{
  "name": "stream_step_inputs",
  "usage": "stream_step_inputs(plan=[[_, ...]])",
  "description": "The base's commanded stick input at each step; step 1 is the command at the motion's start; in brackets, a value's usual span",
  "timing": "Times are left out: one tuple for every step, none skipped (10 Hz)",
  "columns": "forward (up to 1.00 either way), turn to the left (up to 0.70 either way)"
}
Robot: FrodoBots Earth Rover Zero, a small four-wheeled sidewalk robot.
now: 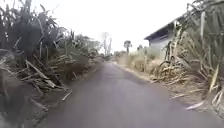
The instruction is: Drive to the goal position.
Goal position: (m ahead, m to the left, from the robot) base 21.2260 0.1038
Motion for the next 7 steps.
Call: stream_step_inputs(plan=[[0.99,0.00],[0.99,0.00],[0.99,0.00],[0.99,0.00],[0.99,0.00],[1.00,0.00],[1.00,0.00]])
